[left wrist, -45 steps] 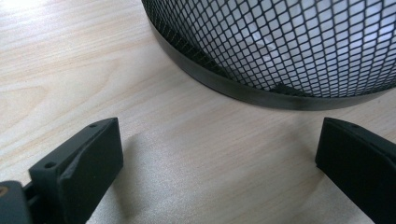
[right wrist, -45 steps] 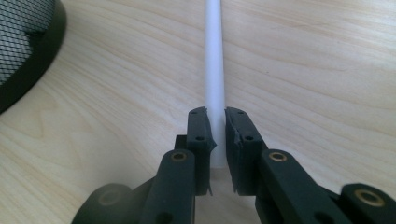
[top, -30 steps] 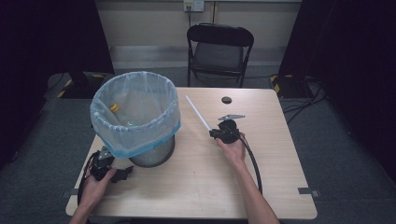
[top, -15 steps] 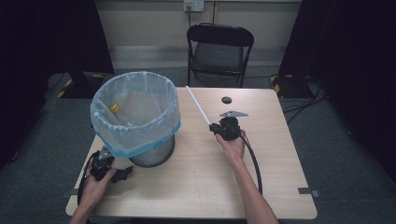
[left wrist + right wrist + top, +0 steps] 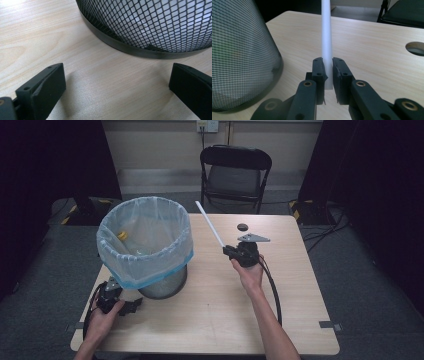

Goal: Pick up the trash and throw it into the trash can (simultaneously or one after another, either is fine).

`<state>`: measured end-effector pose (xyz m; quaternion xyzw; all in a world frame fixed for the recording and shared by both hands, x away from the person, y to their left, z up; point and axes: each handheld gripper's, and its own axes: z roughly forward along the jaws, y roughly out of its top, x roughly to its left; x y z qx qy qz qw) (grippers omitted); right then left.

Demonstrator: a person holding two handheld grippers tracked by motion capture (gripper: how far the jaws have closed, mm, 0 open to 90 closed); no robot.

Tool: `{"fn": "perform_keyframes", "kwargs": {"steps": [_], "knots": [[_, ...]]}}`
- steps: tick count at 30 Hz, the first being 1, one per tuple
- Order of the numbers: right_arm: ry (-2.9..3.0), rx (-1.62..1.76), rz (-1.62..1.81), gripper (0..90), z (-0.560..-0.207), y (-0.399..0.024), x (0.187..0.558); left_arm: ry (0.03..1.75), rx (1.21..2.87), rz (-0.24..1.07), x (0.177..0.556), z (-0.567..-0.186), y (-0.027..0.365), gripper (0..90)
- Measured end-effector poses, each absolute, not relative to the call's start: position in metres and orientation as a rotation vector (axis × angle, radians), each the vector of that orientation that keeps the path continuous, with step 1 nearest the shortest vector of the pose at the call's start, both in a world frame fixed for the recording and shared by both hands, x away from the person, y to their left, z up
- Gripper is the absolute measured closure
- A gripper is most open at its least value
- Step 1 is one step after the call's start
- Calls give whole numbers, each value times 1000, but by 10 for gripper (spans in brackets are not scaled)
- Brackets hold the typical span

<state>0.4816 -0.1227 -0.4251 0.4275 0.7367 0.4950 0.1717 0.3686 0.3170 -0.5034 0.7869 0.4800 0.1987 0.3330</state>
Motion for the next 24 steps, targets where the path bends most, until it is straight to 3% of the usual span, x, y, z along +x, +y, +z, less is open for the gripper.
{"fn": "perform_keyframes", "kwargs": {"steps": [24], "knots": [[2052, 1111, 1532, 811, -377, -121, 482, 1254, 2055, 519, 369, -503, 317, 3]]}}
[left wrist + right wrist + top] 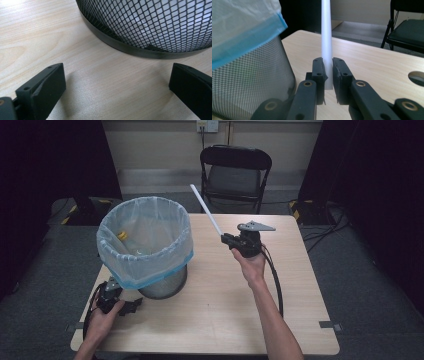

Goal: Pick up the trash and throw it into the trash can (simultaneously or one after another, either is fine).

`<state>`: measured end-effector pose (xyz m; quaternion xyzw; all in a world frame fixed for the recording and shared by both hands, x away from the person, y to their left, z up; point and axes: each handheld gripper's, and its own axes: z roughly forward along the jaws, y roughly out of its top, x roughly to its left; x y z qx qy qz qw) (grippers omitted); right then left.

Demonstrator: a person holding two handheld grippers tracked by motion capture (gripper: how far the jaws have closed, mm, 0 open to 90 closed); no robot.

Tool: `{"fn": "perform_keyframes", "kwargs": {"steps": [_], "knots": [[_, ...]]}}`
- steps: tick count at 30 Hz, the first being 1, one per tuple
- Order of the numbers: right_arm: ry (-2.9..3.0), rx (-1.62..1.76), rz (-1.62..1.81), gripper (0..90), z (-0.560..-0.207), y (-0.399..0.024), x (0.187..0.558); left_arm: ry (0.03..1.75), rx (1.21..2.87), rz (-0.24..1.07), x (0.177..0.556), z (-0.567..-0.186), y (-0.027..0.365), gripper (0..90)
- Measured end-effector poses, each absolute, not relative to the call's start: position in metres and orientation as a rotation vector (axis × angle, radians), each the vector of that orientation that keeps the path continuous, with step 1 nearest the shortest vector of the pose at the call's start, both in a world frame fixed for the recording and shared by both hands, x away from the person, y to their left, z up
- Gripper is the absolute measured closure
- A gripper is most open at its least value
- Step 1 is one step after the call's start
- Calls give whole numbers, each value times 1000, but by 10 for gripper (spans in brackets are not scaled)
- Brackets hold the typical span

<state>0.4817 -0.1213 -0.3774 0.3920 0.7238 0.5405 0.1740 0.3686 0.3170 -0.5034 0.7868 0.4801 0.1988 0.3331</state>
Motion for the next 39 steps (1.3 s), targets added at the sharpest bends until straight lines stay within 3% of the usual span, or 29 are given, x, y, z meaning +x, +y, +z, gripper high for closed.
{"fn": "perform_keyframes", "kwargs": {"steps": [39], "knots": [[1982, 989, 1669, 806, -324, -116, 479, 1252, 2059, 519, 369, -503, 317, 3]]}}
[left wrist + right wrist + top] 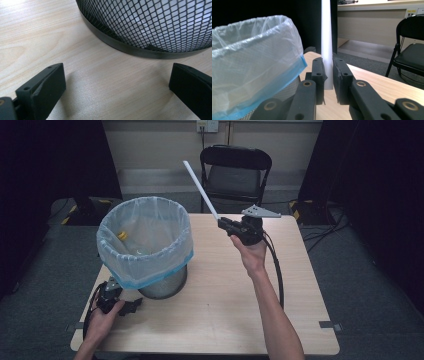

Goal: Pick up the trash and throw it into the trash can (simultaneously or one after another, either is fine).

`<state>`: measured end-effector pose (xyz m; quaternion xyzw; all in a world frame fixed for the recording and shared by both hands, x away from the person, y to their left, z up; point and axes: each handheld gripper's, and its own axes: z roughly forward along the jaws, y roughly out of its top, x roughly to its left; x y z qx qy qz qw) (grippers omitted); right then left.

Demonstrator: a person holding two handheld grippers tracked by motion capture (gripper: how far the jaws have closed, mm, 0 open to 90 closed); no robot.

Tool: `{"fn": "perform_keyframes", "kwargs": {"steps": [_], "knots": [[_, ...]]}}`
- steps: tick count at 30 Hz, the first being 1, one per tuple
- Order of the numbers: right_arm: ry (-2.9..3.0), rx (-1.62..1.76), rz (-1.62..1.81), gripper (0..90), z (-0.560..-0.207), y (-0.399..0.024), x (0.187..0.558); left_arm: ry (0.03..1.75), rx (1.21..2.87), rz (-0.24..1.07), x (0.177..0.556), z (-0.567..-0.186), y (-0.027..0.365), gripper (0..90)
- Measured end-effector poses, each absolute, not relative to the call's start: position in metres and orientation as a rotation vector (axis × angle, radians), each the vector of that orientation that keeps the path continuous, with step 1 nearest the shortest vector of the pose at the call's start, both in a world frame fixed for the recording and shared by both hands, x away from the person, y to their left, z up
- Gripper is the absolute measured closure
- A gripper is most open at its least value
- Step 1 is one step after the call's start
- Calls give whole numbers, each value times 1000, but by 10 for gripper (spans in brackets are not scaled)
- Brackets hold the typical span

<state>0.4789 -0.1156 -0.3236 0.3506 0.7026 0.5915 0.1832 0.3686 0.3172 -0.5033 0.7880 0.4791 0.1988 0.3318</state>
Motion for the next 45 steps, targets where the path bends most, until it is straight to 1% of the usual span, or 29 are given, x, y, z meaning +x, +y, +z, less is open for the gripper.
{"fn": "perform_keyframes", "kwargs": {"steps": [23, 45], "knots": [[1949, 861, 1757, 805, -284, -103, 473, 1252, 2060, 520, 369, -503, 317, 3], [2000, 750, 1917, 804, -256, -70, 468, 1252, 2060, 520, 369, -503, 317, 3]]}}
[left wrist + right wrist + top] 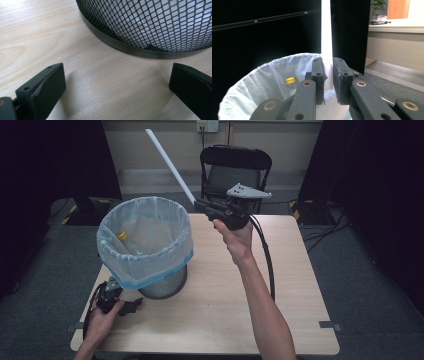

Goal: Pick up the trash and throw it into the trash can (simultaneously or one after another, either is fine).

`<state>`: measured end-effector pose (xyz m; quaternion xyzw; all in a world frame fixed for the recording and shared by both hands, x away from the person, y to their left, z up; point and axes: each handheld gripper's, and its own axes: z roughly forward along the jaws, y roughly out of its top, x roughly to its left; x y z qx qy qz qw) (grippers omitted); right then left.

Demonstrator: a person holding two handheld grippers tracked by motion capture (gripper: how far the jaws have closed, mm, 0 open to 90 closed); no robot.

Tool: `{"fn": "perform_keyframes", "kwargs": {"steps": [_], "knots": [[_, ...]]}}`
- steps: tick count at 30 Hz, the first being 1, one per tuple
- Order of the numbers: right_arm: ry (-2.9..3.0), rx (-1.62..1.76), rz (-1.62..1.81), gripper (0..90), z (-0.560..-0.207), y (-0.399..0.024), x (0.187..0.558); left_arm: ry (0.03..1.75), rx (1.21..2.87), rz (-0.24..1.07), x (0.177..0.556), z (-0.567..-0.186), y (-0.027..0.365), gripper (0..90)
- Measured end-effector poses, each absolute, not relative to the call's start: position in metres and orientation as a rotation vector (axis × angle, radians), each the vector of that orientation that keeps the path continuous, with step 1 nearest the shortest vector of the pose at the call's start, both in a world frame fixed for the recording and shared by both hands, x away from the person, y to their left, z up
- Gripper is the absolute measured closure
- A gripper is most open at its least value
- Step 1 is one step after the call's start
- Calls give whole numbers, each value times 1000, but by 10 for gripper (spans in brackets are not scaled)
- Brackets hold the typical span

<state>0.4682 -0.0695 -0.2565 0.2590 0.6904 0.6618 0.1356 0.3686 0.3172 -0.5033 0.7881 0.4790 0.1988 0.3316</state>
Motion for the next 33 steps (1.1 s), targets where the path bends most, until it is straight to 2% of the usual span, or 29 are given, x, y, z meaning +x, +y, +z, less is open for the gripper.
{"fn": "perform_keyframes", "kwargs": {"steps": [13, 28, 33], "knots": [[2057, 671, 1947, 804, -252, -39, 461, 1254, 2055, 519, 369, -503, 317, 3], [2182, 571, 1908, 794, -265, -12, 454, 1253, 2055, 519, 369, -503, 317, 3], [2181, 576, 1910, 665, -265, -10, 455, 1253, 2055, 519, 369, -503, 317, 3]]}}
